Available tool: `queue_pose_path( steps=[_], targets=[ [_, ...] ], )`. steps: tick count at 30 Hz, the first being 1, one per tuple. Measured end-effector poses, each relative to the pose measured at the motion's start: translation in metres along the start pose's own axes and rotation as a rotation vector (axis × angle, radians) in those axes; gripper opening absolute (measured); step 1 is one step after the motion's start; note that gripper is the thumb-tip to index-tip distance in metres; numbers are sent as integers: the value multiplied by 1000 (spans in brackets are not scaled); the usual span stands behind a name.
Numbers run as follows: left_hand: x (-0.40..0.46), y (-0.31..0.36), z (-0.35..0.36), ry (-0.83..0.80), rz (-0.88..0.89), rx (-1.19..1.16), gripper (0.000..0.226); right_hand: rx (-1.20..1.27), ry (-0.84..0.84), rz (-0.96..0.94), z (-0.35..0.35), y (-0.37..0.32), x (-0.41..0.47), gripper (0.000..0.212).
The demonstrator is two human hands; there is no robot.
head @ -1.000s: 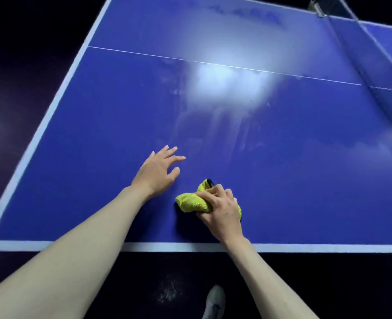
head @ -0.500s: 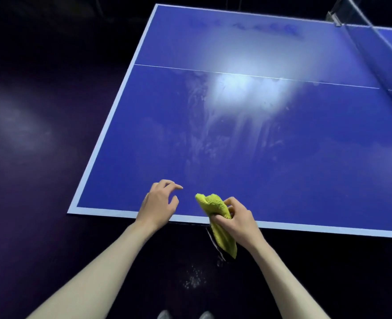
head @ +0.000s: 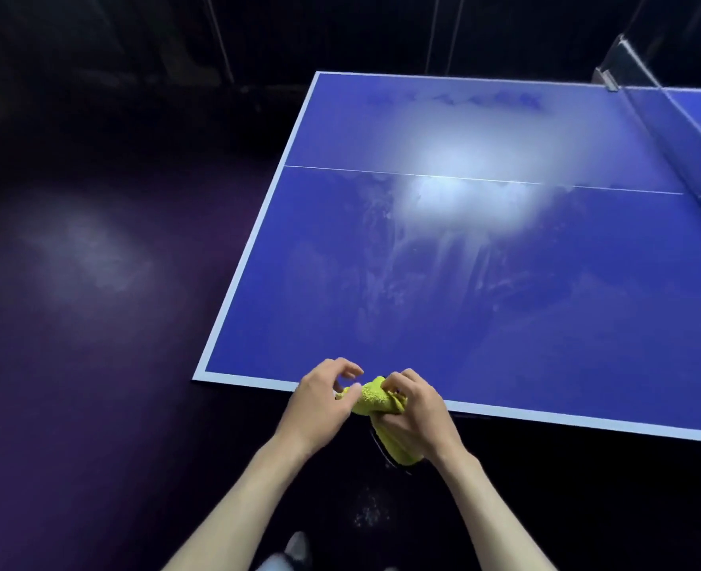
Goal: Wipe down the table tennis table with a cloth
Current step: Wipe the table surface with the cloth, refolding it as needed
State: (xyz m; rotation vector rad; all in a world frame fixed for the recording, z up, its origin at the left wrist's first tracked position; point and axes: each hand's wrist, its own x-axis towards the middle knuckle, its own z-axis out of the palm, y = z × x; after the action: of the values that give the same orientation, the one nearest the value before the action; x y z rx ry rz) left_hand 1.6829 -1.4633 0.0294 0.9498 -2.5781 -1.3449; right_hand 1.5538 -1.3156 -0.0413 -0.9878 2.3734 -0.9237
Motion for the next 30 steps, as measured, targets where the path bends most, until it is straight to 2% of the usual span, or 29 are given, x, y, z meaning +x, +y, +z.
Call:
queue_pose_path(
  steps=[3, 6, 9, 11, 13, 15, 17, 19, 20, 22, 24, 27, 30],
  targets=[
    [3, 7, -11, -107, -126, 150, 41, 47, 108, -56, 14, -21, -5, 26],
    [19, 0, -22, -146, -193, 304, 39, -32, 222, -174, 30, -38, -3, 29],
    [31, -10, -39, -168, -103, 238, 32, 5, 226, -179, 35, -55, 1, 37],
    [34, -15, -54, -177, -21, 191, 22, 147, 171, -113, 26, -70, 0, 44],
    [38, -20, -69, -197, 76, 180, 13, 290, 190, -18, 17, -81, -5, 60],
    [42, -26, -85, -263, 172, 166, 17, 495, 221, 157, 11, -90, -8, 79],
    [48, -30, -99, -350, 229, 76, 23, 736, 154, 359, 5, -101, -6, 85],
    [52, -29, -112, -423, 259, -49, 23, 858, 79, 422, -2, -108, -4, 77],
    [54, -27, -119, -453, 271, -113, 22, 862, 47, 398, -6, -111, -3, 65],
    [56, -21, -132, -497, 280, -210, 19, 800, 8, 304, -12, -115, -2, 36],
    [56, -16, -140, -517, 281, -239, 15, 719, 25, 251, -19, -114, -2, 20],
    [54, -12, -142, -524, 250, -236, 16, 654, 37, 209, -35, -114, -2, 25],
    [50, -4, -139, -556, 221, -231, 18, 569, 46, 158, -47, -108, -4, 44]
  ],
)
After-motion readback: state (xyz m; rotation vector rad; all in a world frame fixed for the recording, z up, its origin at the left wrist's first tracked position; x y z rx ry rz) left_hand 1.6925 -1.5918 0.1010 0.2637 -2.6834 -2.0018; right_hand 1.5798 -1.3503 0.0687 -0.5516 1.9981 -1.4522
